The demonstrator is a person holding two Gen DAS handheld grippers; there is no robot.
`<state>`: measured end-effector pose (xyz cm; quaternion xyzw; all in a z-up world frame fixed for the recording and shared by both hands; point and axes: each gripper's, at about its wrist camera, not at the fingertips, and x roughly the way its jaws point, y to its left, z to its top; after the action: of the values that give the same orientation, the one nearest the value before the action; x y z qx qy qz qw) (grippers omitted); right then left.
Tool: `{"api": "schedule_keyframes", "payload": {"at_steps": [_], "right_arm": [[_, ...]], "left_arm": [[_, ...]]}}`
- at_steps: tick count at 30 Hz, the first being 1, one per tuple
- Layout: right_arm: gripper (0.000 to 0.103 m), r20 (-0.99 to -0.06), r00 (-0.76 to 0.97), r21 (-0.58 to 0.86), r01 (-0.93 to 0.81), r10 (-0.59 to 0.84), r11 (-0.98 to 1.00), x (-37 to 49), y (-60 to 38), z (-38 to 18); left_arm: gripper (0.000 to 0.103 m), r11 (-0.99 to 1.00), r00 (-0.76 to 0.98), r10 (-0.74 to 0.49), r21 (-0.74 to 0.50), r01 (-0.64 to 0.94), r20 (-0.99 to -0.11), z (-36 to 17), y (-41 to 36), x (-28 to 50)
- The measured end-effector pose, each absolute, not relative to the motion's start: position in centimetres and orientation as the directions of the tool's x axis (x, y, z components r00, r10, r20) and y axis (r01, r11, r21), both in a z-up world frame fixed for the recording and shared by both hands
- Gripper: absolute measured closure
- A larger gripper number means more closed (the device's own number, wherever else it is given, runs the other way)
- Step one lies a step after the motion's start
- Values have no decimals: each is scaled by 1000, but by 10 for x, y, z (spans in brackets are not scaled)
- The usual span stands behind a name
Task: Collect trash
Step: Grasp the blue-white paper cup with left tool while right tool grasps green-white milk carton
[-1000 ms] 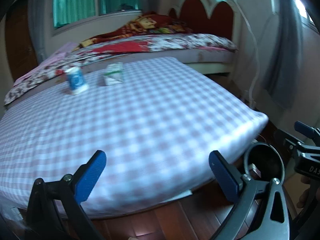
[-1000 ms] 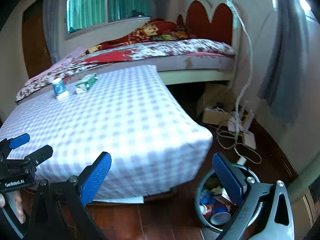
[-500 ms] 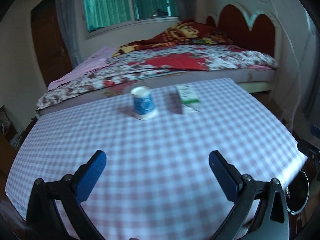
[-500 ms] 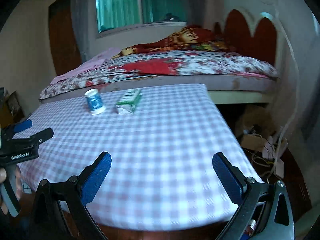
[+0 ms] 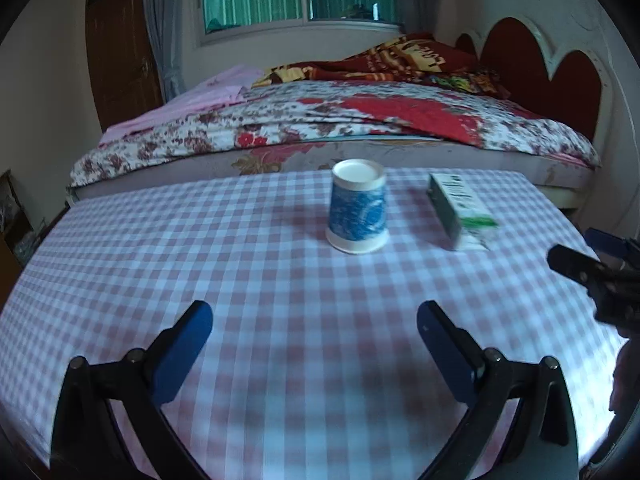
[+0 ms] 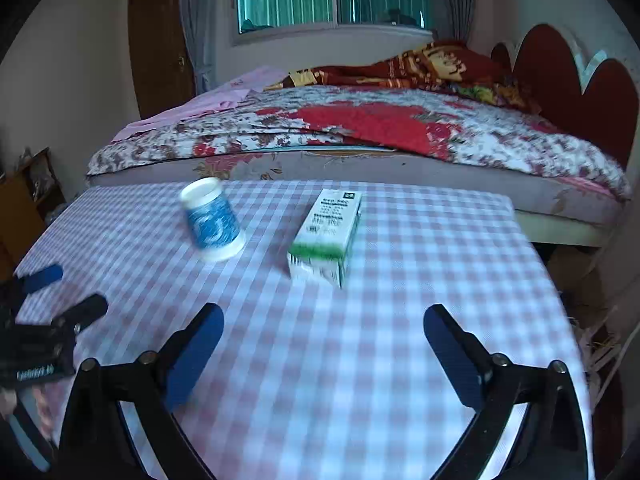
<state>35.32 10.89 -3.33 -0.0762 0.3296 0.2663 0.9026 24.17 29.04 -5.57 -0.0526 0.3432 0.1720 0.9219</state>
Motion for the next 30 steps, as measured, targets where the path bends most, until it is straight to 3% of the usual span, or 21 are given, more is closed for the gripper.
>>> {"api": "schedule_keyframes", "payload": {"at_steps": [9,10,11,13,22,26,30], "right_arm": [[10,-712,574,39,-544,405,838,440,170,-76],[16,-716,572,28,-549,400,835,445,172,-79],[29,-722,569,15,-556,394,831,451,174,-82],[40,-730,548,34,-567,408,823,461,170,-85],[40,-721,553,58,-553,418,831,486,157,-85],[39,-721,551,72,-543,420,837,488,158,-86],[39,-726,545,84,-535,419,841,490,158,-86]], "left_arm": [[1,940,701,242,-16,-340,-671,-76,309,308],[1,942,703,240,-15,-336,-670,-77,308,314],[1,943,706,236,-18,-332,-668,-78,307,320],[1,943,712,230,-28,-331,-664,-78,305,330],[8,949,697,205,-35,-313,-687,-89,304,375],[12,941,656,254,26,-336,-711,-96,302,384],[12,934,656,260,12,-357,-708,-95,307,379]]}}
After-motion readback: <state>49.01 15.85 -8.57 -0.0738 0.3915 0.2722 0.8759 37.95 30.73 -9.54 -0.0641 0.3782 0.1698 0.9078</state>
